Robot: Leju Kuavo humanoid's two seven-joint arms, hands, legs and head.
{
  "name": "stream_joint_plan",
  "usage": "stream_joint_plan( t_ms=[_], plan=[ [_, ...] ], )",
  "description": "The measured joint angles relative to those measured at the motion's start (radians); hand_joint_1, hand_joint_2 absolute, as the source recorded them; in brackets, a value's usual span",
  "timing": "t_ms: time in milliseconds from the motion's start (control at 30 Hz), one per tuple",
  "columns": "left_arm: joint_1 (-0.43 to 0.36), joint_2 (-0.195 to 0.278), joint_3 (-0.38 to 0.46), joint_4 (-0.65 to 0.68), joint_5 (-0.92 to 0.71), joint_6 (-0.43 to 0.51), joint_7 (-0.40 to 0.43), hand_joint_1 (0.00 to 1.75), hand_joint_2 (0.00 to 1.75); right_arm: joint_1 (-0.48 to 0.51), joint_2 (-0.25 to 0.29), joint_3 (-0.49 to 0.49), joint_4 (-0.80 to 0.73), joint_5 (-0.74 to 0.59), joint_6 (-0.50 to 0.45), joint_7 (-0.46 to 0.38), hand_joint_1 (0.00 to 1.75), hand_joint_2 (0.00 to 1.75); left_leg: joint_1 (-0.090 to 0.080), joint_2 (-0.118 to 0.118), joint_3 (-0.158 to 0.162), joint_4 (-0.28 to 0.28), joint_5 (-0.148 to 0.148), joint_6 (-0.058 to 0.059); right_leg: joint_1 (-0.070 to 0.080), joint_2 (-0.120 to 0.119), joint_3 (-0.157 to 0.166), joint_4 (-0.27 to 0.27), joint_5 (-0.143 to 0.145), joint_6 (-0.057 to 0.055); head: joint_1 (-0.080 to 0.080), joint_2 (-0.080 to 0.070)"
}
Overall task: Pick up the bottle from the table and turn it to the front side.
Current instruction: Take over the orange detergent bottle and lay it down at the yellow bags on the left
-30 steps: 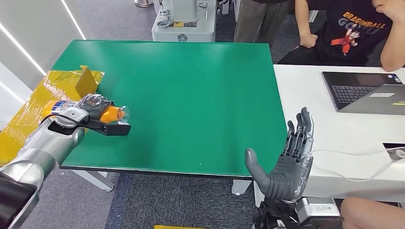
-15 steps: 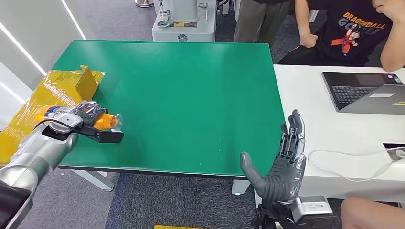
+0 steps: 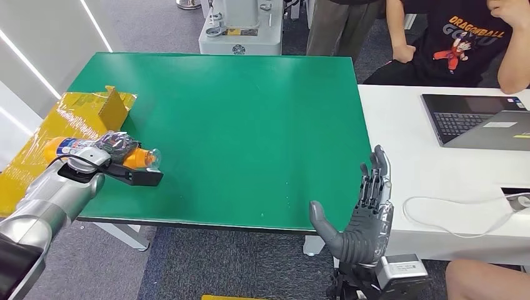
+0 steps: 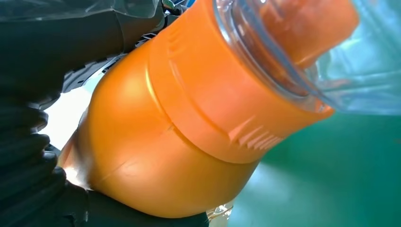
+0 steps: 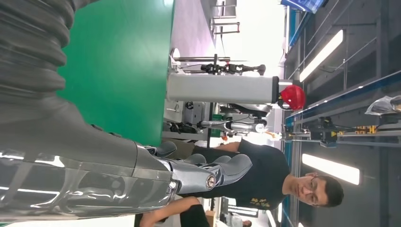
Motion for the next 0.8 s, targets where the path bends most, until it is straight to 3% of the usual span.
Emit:
stream_joint_plan(
  t_ms=[633, 767, 800],
  plan=[
    [-0.009, -0.086, 0.0, 0.002, -0.016, -0.005, 0.015, 1.72, 1.75, 0.013, 0.0, 0.0, 0.01, 0.001, -0.023, 0.0, 0.0, 1.75, 0.0, 0.0, 0.0, 0.0, 0.0, 0.0, 0.0, 0.0, 0.0, 0.0, 0.0, 0.0, 0.0, 0.0],
    [-0.008, -0.089, 0.0, 0.006, -0.025, -0.013, 0.054, 0.03, 1.75, 0.017, 0.0, 0.0, 0.011, 0.003, -0.031, 0.0, 0.0, 1.75, 0.0, 0.0, 0.0, 0.0, 0.0, 0.0, 0.0, 0.0, 0.0, 0.0, 0.0, 0.0, 0.0, 0.0],
    [-0.008, -0.089, 0.0, 0.008, -0.031, -0.023, 0.076, 0.0, 1.75, 0.017, 0.0, 0.0, 0.011, 0.003, -0.033, 0.0, 0.0, 1.75, 0.0, 0.0, 0.0, 0.0, 0.0, 0.0, 0.0, 0.0, 0.0, 0.0, 0.0, 0.0, 0.0, 0.0]
  ],
)
